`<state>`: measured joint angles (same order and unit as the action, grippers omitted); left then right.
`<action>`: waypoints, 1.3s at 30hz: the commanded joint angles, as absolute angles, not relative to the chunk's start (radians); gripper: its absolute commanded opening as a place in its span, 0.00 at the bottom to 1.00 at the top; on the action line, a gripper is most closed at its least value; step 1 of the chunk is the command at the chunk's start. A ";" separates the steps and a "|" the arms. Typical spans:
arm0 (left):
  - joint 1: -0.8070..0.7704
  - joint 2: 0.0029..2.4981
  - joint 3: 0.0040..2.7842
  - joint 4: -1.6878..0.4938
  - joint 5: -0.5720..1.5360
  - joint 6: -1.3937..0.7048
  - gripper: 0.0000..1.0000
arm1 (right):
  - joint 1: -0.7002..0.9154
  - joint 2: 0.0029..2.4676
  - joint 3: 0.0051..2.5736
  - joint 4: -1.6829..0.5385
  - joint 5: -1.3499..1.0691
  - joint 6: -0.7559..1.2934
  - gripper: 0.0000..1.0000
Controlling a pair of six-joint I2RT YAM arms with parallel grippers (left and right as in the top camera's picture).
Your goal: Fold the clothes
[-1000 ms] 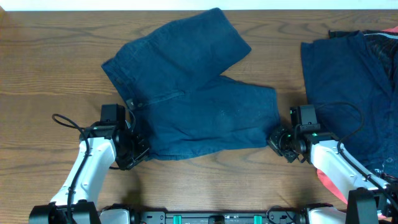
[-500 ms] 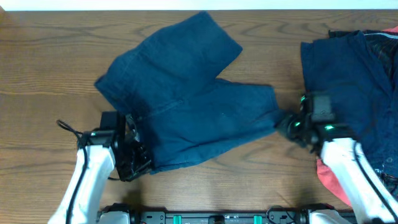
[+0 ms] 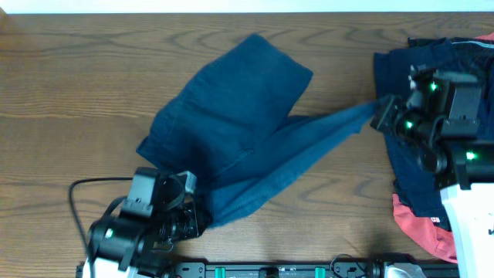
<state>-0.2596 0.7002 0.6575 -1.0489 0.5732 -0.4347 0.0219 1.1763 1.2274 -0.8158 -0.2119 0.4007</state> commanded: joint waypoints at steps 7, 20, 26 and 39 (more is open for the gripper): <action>-0.236 0.579 0.675 -0.725 0.084 -0.786 0.06 | 0.203 1.498 1.540 -0.682 -0.116 0.210 0.01; -0.229 0.947 0.671 -0.577 -0.252 -0.938 0.06 | 0.371 1.953 1.650 -0.263 -0.101 0.163 0.01; -0.186 1.116 0.671 -0.471 -0.309 -0.982 0.06 | 0.385 2.083 1.650 -0.054 -0.101 0.167 0.01; -0.088 1.294 0.671 -0.303 -0.308 -0.981 0.63 | 0.450 2.241 1.650 0.219 -0.102 0.166 0.31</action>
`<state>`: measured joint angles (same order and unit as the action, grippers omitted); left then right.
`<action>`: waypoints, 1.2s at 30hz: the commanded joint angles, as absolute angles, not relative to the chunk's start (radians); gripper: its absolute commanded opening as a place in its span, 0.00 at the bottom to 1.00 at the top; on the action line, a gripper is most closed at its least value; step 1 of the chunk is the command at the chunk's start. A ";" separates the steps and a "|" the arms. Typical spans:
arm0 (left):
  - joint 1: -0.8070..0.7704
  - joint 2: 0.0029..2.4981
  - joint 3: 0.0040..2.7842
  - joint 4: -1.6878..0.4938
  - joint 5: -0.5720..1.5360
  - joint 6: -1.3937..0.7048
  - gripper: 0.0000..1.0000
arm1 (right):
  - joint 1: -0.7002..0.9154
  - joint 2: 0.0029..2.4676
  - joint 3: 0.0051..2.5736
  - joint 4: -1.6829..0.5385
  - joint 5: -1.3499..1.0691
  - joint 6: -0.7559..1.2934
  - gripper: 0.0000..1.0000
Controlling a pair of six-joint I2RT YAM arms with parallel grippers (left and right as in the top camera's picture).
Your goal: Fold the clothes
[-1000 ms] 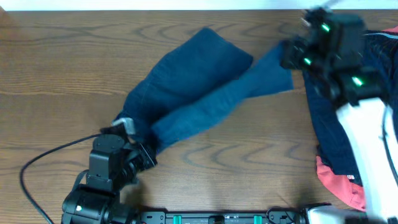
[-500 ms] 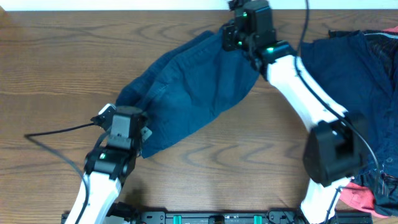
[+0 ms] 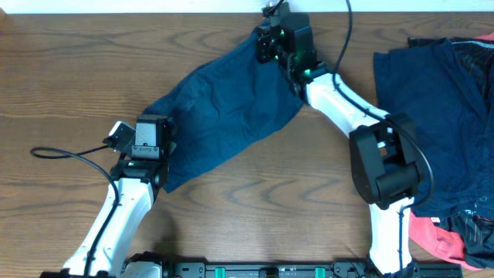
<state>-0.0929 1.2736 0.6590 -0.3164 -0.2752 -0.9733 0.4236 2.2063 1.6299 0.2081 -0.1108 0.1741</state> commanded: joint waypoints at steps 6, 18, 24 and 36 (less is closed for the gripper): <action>-0.062 1.258 0.673 -0.179 -0.304 -0.845 0.66 | 0.435 2.213 1.650 0.170 -0.062 0.070 0.99; -0.047 1.222 0.675 -0.038 -0.088 -0.586 0.53 | 0.234 2.032 1.647 -0.481 -0.093 0.198 0.98; -0.035 1.415 0.675 0.117 -0.090 -0.488 0.53 | 0.198 2.080 1.595 -0.595 -0.262 0.197 0.89; 0.157 1.647 0.675 0.132 -0.102 -0.494 0.52 | 0.238 2.154 1.521 -0.547 -0.304 0.198 0.89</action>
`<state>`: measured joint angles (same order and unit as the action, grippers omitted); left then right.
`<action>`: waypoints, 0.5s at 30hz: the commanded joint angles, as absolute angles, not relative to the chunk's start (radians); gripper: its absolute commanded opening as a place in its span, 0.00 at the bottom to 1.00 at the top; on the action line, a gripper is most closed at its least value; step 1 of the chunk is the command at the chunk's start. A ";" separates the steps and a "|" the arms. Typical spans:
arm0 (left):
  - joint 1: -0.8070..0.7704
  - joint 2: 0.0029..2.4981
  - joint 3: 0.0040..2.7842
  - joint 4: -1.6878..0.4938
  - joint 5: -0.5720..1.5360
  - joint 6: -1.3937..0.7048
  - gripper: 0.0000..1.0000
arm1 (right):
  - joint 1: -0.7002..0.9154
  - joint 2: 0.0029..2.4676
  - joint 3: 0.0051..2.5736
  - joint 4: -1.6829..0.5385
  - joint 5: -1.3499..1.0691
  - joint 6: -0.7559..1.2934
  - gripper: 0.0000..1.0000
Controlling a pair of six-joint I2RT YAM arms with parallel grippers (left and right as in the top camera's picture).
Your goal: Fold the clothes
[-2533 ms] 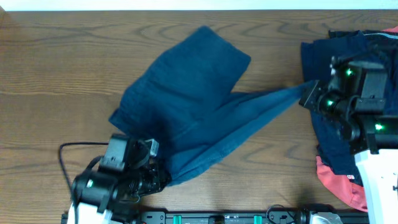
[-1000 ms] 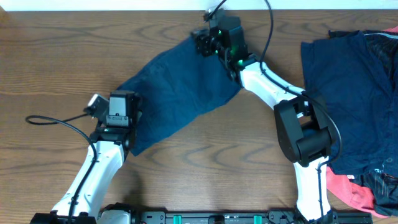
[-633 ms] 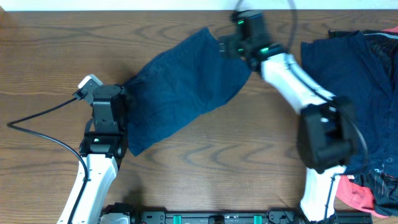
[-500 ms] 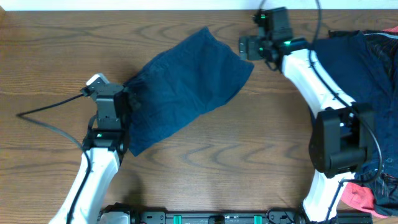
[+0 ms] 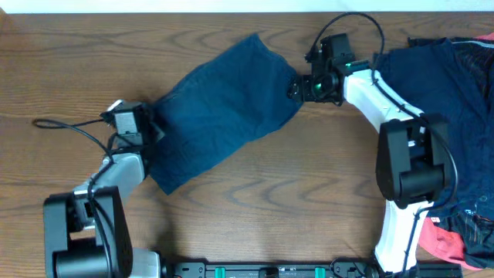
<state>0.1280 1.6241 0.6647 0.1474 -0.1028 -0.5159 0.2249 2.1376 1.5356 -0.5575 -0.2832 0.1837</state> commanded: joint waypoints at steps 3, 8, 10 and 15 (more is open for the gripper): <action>0.173 1.652 0.675 0.101 -0.050 -0.494 0.53 | 0.247 2.158 1.509 -0.500 -0.304 0.215 0.89; 0.173 1.651 0.675 0.051 -0.033 -0.494 0.53 | 0.260 2.171 1.508 -0.429 -0.304 0.225 0.88; 0.173 1.651 0.675 0.030 -0.033 -0.494 0.53 | 0.268 2.181 1.508 -0.400 -0.304 0.229 0.88; 0.173 1.651 0.675 0.004 -0.033 -0.494 0.53 | 0.286 2.224 1.508 -0.372 -0.302 0.242 0.83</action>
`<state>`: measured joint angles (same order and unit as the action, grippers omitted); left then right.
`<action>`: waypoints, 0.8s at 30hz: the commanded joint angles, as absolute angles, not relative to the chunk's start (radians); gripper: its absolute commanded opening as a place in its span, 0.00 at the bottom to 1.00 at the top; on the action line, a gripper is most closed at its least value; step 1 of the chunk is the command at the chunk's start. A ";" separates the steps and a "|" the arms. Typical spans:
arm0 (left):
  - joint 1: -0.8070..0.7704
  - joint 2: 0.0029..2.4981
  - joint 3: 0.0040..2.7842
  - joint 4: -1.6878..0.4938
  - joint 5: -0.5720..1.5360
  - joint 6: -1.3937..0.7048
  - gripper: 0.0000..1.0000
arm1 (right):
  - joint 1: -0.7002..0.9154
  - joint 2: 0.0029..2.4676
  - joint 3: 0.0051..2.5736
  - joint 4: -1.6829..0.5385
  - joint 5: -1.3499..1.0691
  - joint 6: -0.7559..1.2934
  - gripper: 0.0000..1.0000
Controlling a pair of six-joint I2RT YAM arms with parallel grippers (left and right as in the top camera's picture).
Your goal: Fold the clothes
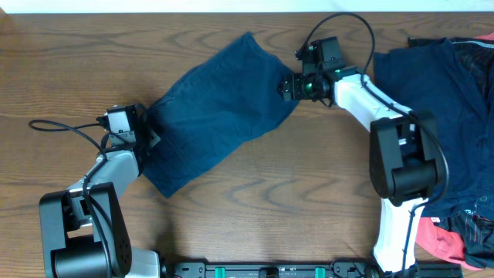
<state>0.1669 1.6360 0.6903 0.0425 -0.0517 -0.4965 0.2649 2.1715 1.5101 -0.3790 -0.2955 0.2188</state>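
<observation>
A dark blue garment lies folded on the table, running diagonally from lower left to upper right in the overhead view. My left gripper is at its left edge, fingers touching the cloth. At the garment's right corner my right gripper reaches in from the right, fingertips on or over the cloth. The overhead view is too small to show how either pair of jaws stands.
A pile of dark navy clothes covers the right end of the table, with a red garment at the bottom right. The left arm's black cable loops across the left side. The wooden table carries all of this.
My right gripper has shifted a little left, further onto the garment's right corner. The left gripper sits slightly lower along the left edge. The garment has moved marginally to the left.
First the garment lay spread, one leg stretched between my left gripper at the front and my right gripper by the pile. Then the leg lay folded over, right gripper at the top corner. Later both grippers stood at the garment's left and right edges, as now.
</observation>
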 commanded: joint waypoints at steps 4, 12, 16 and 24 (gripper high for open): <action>0.173 1.651 0.675 0.003 -0.032 -0.494 0.53 | 0.287 2.261 1.508 -0.341 -0.272 0.295 0.82; 0.173 1.651 0.675 -0.004 -0.032 -0.494 0.53 | 0.281 2.281 1.511 -0.250 -0.262 0.318 0.08; 0.173 1.639 0.675 -0.003 0.004 -0.481 0.49 | 0.252 2.248 1.517 -0.281 -0.247 0.318 0.01; 0.173 1.538 0.675 -0.009 0.253 -0.400 0.63 | 0.161 2.082 1.517 -0.629 -0.055 0.389 0.01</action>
